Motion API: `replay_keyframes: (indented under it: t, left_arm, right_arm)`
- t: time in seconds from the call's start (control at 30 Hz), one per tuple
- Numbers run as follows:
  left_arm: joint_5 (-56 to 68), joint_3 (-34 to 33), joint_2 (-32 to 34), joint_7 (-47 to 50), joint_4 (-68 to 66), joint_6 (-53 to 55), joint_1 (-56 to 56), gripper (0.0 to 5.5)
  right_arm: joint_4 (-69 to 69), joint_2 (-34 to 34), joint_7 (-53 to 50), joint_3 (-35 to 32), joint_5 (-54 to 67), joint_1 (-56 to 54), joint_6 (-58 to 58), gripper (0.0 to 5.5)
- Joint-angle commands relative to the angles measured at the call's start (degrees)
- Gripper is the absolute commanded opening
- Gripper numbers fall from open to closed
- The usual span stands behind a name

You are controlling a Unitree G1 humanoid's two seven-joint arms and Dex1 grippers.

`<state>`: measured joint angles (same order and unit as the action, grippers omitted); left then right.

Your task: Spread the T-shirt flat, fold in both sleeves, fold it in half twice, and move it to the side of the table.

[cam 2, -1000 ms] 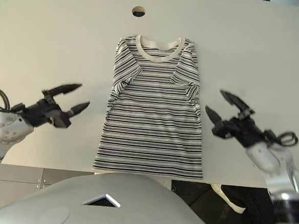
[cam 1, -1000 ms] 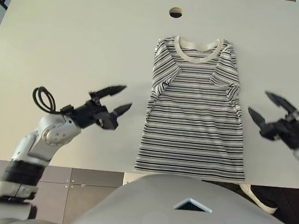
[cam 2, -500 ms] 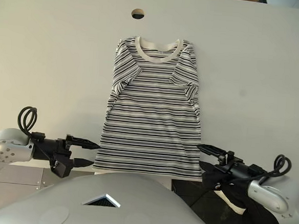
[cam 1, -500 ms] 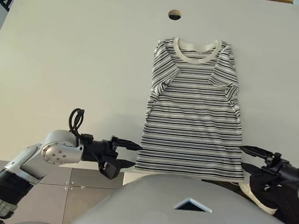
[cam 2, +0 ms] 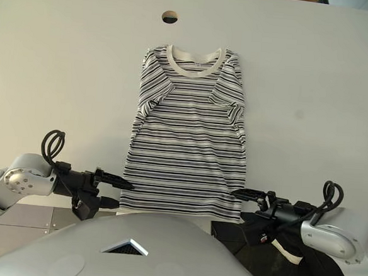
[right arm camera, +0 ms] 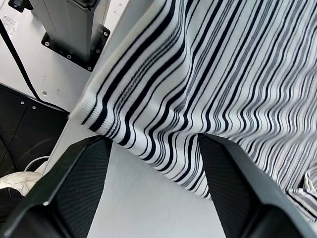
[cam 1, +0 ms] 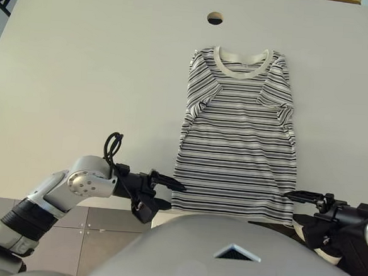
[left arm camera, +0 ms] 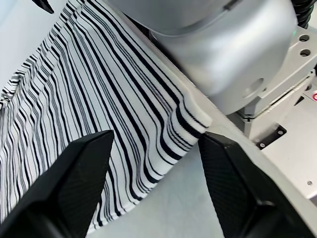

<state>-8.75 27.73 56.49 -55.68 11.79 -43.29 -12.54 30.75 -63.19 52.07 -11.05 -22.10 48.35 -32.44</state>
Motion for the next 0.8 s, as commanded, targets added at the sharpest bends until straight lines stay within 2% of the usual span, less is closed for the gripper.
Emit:
replay_keyframes:
  t: [0.03, 0.23, 0.53, 0.63, 0.8]
  left_arm:
    - [-0.7, 1.1, -0.4, -0.6, -2.0, -1.0, 0.9, 2.86]
    - [0.2, 2.2, -0.2, -1.0, -3.2, -2.6, 1.7, 1.82]
    - [1.6, 2.6, -1.1, -0.3, -3.9, -2.7, 1.9, 0.37]
    - [5.4, 2.1, -1.2, -0.2, -3.0, -1.8, 1.9, 0.1]
    - [16.8, -0.1, -3.9, 0.4, -3.7, 0.9, 3.2, 0.1]
  right_arm:
    - [-0.8, 0.0, 0.9, 3.0, 0.8, -3.0, 0.1, 3.19]
    - [-1.7, -0.1, 0.9, 6.4, 2.3, -4.4, -1.2, 2.11]
    - [-1.2, -0.5, 1.4, 6.4, 5.6, -4.2, -1.3, 0.45]
    - [-1.6, 0.4, 0.5, 5.1, 7.2, -4.4, -1.0, 0.11]
    - [-6.0, 3.3, -1.7, 2.4, 15.5, -3.8, -0.4, 0.11]
